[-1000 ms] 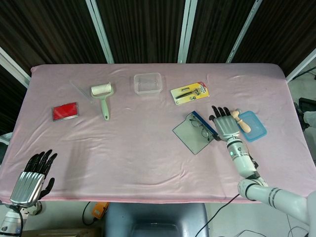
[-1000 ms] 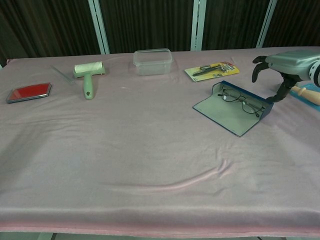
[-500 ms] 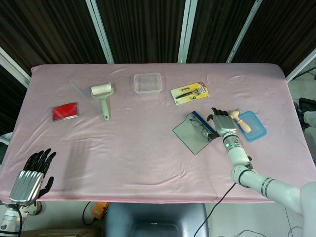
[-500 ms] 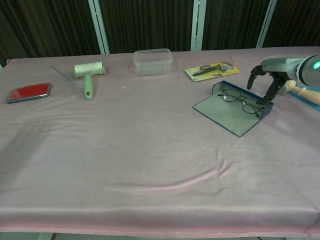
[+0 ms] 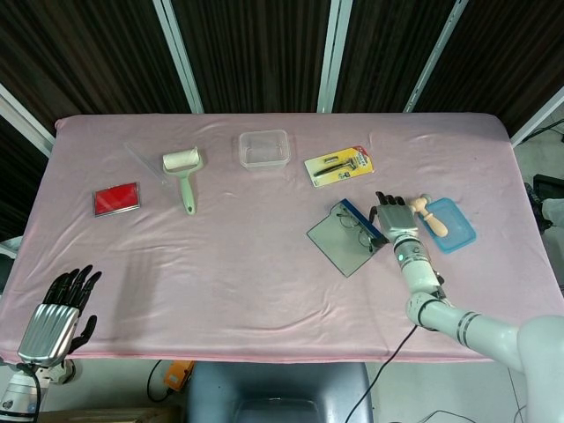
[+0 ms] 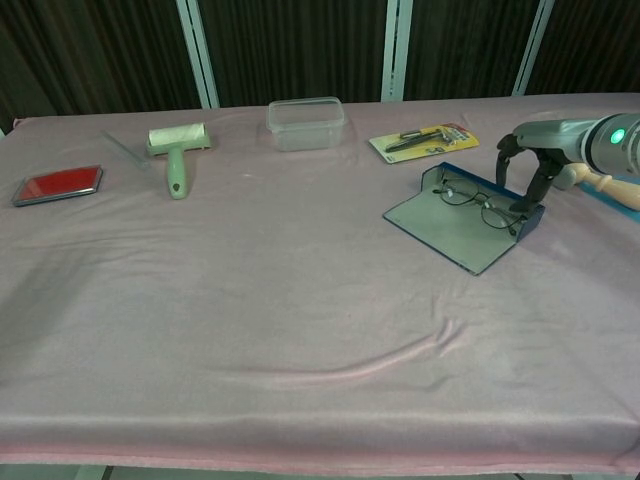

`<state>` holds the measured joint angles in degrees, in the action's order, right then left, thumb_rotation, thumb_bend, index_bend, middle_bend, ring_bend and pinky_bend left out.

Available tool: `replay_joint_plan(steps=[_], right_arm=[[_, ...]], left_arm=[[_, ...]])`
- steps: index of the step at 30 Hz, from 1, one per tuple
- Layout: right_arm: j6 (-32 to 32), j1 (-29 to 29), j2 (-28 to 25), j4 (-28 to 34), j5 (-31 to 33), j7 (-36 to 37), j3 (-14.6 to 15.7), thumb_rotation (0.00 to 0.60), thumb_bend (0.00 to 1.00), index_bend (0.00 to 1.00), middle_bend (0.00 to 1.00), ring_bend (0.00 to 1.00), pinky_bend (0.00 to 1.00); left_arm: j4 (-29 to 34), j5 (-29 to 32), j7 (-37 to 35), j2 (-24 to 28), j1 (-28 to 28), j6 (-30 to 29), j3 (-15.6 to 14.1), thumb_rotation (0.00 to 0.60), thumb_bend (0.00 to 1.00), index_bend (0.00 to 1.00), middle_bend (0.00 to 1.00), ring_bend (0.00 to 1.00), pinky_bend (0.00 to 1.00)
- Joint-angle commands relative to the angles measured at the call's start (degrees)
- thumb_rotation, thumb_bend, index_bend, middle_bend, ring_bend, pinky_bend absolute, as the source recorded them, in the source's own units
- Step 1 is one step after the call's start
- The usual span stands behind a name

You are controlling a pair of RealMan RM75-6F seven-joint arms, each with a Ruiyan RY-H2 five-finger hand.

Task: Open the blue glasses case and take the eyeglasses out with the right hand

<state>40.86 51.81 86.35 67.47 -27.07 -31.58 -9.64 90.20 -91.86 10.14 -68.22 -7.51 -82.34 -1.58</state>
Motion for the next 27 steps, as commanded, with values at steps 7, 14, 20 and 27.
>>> replay_joint_plan(steps=[7,14,20,27], right_arm=[[6.17,-0.46,2.57,-0.67,-10.4,-2.01,3.81,0.6,0.39,0.55,0.1,0.03,0.05],[7.97,-1.54,3.48,-1.5,-14.13,-2.24,4.39,0.6,0.39,0.57,0.1,0.03,0.05],[9.56,-2.52,3.8,-1.84,-18.73,-2.14,5.23,0.6,0.39,0.57,0.1,0.03,0.05],[10.37,-3.67,4.27,-3.23,-25.54,0.13,6.33,0.6,0.39,0.58,0.1,0.03,0.05]], left_arm=[[-0.07,0.47,0.3,-0.16,-0.07,0.15,0.18,0.6,0.43,0.0,0.0,0.0,0.11],[0.02,0.49,0.75,-0.37,-0.15,0.29,0.1,0.6,0.43,0.0,0.0,0.0,0.11],[0.02,0.82,1.14,-0.57,-0.28,0.55,0.21,0.6,0.43,0.0,0.0,0.0,0.11],[0.08,0.94,1.51,-0.68,-0.33,0.65,0.19,0.6,0.43,0.0,0.0,0.0,0.11]])
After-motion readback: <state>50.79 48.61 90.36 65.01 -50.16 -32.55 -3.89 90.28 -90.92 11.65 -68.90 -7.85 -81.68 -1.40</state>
